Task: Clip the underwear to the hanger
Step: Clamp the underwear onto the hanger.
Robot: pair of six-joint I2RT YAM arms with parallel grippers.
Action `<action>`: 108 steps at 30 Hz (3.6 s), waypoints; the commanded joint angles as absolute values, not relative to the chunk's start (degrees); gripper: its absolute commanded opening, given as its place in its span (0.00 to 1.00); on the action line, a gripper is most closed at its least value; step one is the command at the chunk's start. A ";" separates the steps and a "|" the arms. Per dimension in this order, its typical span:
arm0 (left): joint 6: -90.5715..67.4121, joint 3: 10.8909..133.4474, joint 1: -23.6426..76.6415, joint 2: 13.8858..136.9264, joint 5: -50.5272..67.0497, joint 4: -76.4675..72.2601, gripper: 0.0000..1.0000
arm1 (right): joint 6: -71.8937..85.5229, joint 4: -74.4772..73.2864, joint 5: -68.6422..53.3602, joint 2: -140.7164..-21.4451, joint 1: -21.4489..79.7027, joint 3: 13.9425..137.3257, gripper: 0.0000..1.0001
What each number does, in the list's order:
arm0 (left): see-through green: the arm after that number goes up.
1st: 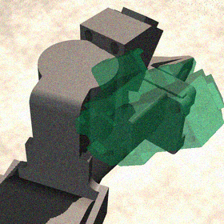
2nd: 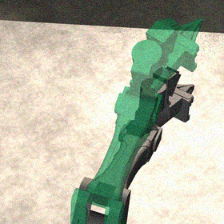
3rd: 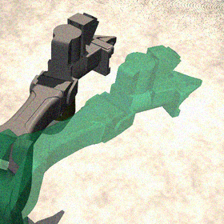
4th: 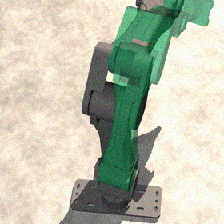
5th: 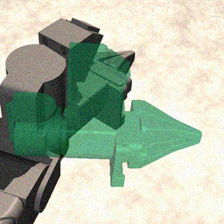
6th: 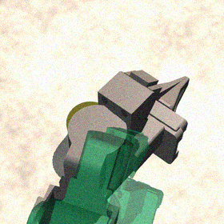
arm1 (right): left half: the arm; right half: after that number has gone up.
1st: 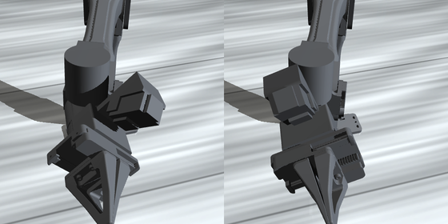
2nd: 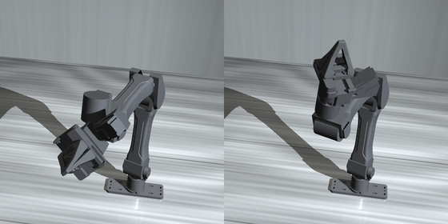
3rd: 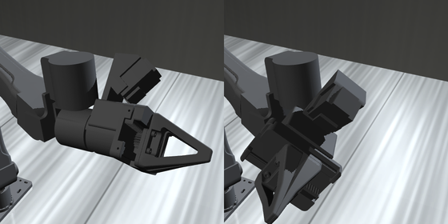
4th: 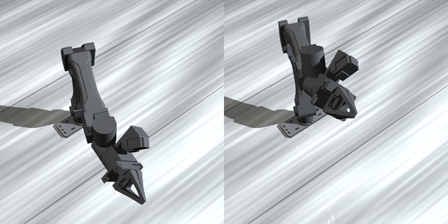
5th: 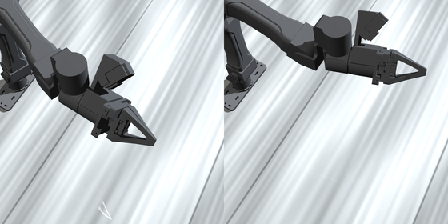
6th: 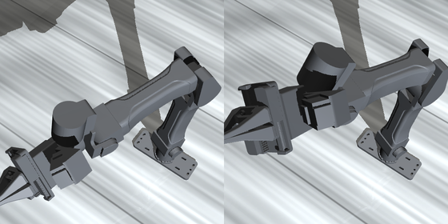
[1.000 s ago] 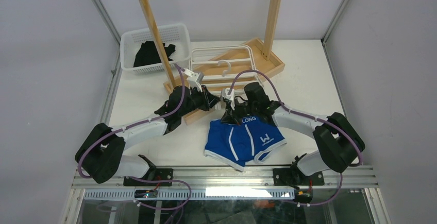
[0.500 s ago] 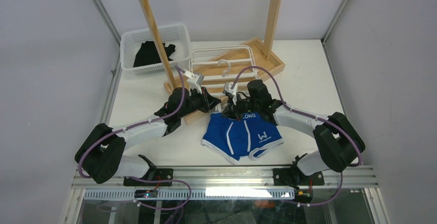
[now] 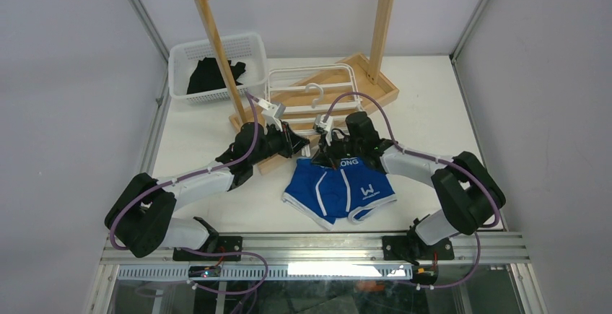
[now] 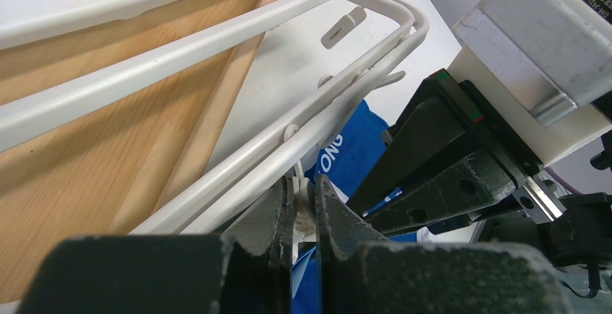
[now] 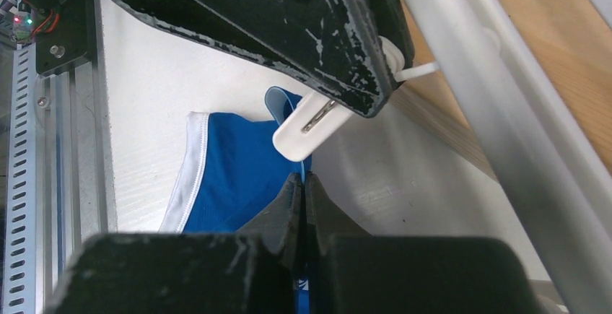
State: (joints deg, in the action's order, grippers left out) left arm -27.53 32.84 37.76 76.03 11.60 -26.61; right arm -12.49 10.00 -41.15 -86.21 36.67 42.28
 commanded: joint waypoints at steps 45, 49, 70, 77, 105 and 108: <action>-26.54 32.36 38.23 75.94 20.39 -31.86 0.00 | -10.41 14.33 -43.85 -85.19 34.92 45.57 0.00; -26.54 32.22 38.23 75.98 20.48 -31.84 0.00 | -8.12 14.07 -39.69 -85.08 34.87 45.86 0.00; -24.98 32.70 38.23 76.46 19.17 -30.94 0.00 | -9.86 8.83 -42.35 -83.20 34.77 47.86 0.00; -24.54 32.53 38.18 76.38 18.90 -30.77 0.00 | -11.17 6.25 -42.93 -82.67 34.76 49.06 0.00; -23.28 31.54 38.23 75.25 19.06 -30.23 0.47 | -13.09 4.72 -40.35 -82.33 34.72 51.43 0.00; -23.58 31.00 38.16 74.40 18.01 -30.23 0.58 | -12.93 5.21 -40.18 -82.92 34.74 51.72 0.00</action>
